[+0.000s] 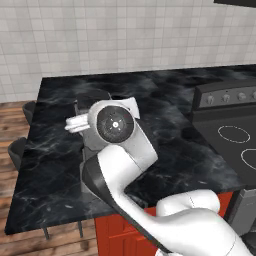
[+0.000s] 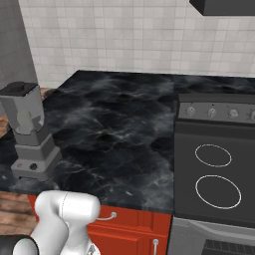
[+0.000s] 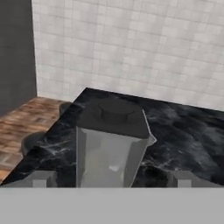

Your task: Grab the lemon and lemon wedge from the fridge, place them in the blender, close the lid, and turn on the blender to create a marinade.

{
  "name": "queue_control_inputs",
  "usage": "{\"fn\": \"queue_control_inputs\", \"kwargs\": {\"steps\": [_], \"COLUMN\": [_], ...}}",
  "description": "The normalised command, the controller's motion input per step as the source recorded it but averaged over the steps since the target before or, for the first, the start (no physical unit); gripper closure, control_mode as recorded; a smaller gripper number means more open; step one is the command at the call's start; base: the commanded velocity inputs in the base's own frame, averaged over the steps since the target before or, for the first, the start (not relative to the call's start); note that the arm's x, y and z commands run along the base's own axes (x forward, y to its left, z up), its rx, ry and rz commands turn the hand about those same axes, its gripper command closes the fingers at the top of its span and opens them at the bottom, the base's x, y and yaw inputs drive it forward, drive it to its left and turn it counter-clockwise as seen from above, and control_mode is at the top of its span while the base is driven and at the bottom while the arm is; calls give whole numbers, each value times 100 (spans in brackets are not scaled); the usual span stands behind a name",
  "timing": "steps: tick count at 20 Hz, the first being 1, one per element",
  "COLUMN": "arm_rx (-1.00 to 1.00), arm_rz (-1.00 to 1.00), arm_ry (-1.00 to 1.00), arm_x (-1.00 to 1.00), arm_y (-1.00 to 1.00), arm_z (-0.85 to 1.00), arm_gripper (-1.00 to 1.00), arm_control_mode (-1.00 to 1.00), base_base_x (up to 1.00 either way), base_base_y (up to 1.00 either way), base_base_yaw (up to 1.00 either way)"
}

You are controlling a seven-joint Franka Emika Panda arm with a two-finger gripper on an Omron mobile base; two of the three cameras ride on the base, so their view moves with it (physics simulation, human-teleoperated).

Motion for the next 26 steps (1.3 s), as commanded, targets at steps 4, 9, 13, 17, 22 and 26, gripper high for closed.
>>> {"fn": "queue_control_inputs", "kwargs": {"steps": [4,9,13,17,22,26], "arm_rx": [0,0,0,0,0,0], "arm_rz": [-24,-30,-28,-27,-14,-1], "arm_ry": [-20,0,18,20,22,35], "arm_x": [-100,-74,-32,-5,29,52], "arm_y": [0,0,0,-4,-25,-8], "arm_z": [-46,-80,-61,-37,-23,-17], "arm_gripper": [-100,-100,-100,-100,-100,-100], "arm_control_mode": [-100,-100,-100,-100,-100,-100], "base_base_x": [0,0,0,0,0,0], "base_base_y": [0,0,0,0,0,0], "base_base_yaw": [0,0,0,0,0,0]}}
